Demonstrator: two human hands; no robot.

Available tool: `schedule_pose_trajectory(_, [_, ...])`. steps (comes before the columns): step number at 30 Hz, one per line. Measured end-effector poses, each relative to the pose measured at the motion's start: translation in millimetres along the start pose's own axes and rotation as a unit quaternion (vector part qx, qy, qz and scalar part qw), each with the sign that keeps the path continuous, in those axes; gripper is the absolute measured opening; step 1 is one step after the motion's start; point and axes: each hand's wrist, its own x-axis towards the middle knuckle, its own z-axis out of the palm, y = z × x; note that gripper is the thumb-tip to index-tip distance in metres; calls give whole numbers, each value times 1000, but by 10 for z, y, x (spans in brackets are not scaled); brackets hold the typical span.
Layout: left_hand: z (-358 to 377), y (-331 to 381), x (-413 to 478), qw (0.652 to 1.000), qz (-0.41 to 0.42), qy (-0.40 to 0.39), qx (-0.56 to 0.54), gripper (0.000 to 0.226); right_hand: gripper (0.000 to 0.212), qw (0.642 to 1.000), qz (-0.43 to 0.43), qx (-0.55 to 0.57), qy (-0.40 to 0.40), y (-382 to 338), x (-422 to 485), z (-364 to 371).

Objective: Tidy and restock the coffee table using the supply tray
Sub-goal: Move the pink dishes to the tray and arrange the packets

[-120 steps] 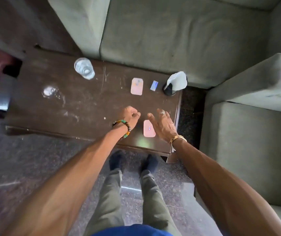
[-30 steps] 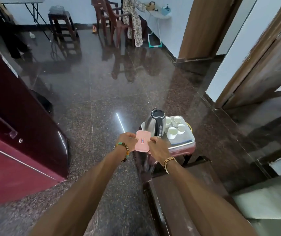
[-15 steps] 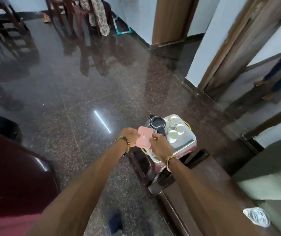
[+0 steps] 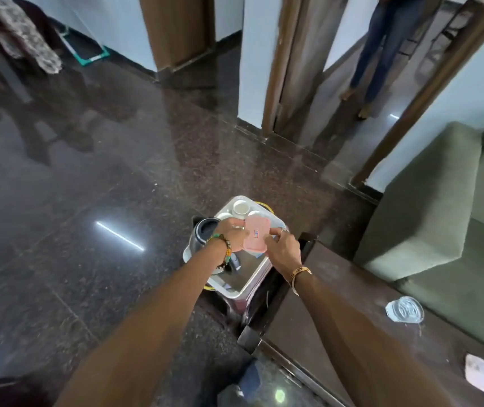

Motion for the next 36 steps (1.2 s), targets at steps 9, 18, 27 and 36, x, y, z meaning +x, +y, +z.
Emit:
schedule_pose_trajectory(9, [671,44,629,997,-11,-11,76,24,34,992,109,58,4,453,526,-148])
schedule_pose_trajectory(18, [872,89,1324,973,-12,-46,224,36,34,980,171,86,51,625,1183,43])
schedule_pose_trajectory(27, [1003,-149,2192,942,-12,-85,324,38,39,957,267,98,60,960,1922,577])
schedule_pose_trajectory(36, [1137,-276,2528,922,-16,-97,375,44,40,948,300,85,70,1196,2288,766])
